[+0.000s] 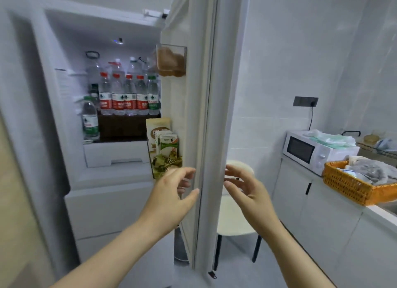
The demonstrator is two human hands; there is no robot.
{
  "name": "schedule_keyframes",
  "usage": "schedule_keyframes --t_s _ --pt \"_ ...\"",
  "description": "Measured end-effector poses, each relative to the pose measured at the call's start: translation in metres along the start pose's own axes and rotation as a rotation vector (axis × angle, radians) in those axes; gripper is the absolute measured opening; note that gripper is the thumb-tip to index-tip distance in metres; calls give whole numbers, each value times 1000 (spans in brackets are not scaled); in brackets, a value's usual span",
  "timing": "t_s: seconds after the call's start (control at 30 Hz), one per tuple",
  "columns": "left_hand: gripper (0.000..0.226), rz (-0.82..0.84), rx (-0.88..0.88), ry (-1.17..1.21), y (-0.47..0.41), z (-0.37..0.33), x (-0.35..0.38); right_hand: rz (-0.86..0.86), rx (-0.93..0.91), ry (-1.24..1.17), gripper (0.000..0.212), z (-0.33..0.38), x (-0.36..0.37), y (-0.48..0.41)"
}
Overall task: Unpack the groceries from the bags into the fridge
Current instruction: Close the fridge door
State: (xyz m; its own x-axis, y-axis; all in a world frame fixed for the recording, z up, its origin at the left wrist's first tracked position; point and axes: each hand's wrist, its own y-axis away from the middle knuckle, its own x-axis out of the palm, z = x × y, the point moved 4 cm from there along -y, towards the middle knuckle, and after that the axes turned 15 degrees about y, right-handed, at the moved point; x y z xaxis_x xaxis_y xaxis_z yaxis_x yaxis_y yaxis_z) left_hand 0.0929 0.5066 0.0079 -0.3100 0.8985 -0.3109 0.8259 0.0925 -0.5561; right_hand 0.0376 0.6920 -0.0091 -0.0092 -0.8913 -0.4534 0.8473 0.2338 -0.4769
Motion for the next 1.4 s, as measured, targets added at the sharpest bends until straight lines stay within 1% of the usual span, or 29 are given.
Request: schedule_keyframes --t_s 0.27,0.37,0.5,0.63,0.73,0.87,0.93,1.1,1.33,1.4 --pt "59 -158 -129 -22 31 17 -59 208 -95 -78 31 39 61 -3" --pt "60 -201 -157 -29 39 27 -89 300 -134 -44 33 52 92 -8" --pt "56 -256 -172 -19 45 43 -126 329 -147 -16 35 68 132 -20" --pt "54 -296 -160 -28 43 61 -166 289 -169 47 37 82 170 -40" --pt "54 -289 -146 -37 38 75 -192 240 -219 138 42 95 195 -58" --pt "54 -290 -147 -62 28 96 -225 160 -315 309 63 107 224 -83" --pt "53 -322 -149 -61 20 106 -239 124 -339 375 74 109 235 -96" --pt "55 -418 -181 -81 3 130 -271 138 -355 473 86 111 261 -126" --pt "59 -512 -229 -166 -29 175 -311 105 -463 570 100 104 306 -189" --pt "55 -532 -227 -203 -40 185 -321 98 -481 610 104 100 318 -208"
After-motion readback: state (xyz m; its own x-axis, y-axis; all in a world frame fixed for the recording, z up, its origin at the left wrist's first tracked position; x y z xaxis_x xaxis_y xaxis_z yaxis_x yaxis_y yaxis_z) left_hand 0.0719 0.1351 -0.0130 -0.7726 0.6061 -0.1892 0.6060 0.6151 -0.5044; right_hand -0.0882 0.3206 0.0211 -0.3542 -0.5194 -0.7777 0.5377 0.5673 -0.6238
